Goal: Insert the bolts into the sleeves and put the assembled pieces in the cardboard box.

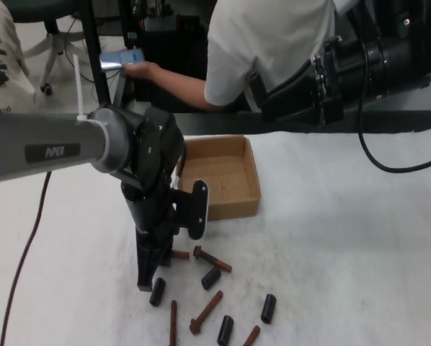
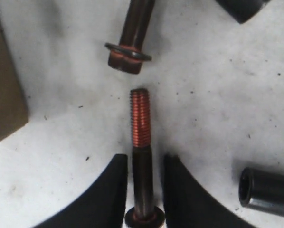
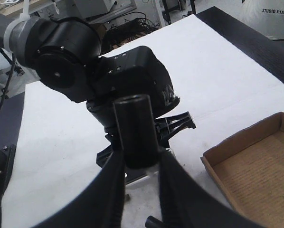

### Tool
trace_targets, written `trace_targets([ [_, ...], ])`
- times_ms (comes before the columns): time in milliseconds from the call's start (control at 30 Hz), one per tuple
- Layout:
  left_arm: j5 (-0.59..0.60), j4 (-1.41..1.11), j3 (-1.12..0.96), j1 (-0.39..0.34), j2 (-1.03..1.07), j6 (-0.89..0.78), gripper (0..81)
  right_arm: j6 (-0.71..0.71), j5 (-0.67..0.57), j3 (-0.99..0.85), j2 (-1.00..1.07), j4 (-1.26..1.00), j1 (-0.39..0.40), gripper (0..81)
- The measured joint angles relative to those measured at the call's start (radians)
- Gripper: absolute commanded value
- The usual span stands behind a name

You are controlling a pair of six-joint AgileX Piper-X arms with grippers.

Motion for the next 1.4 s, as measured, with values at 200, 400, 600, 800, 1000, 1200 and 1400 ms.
trace_targets([
  [200,-0.047,-0.019,0.0,0.002,0.0,-0.088,0.3,0.0,0.0,0.0,0.0,0.0,0.0,0.8],
  [400,-0.08,-0.025,0.0,0.009,-0.01,-0.278,0.3,0.0,0.0,0.0,0.0,0.0,0.0,0.8],
  [600,-0.046,0.049,0.005,0.027,-0.099,-0.638,0.3,0.0,0.0,0.0,0.0,0.0,0.0,0.8],
  [800,0.155,0.086,0.005,0.071,-0.168,-1.07,0.3,0.015,0.0,0.0,0.0,0.0,0.0,0.8],
  [1000,0.468,0.055,0.016,0.135,-0.178,-1.498,0.3,0.028,0.0,0.0,0.0,0.0,0.0,0.8],
  [1200,0.554,-0.027,0.101,0.181,-0.182,-1.719,0.3,0.041,0.0,0.0,0.0,0.0,0.0,0.8],
  [1400,0.438,0.057,0.15,0.225,-0.182,-1.442,0.3,0.043,0.0,0.0,-0.023,0.0,0.0,0.8],
])
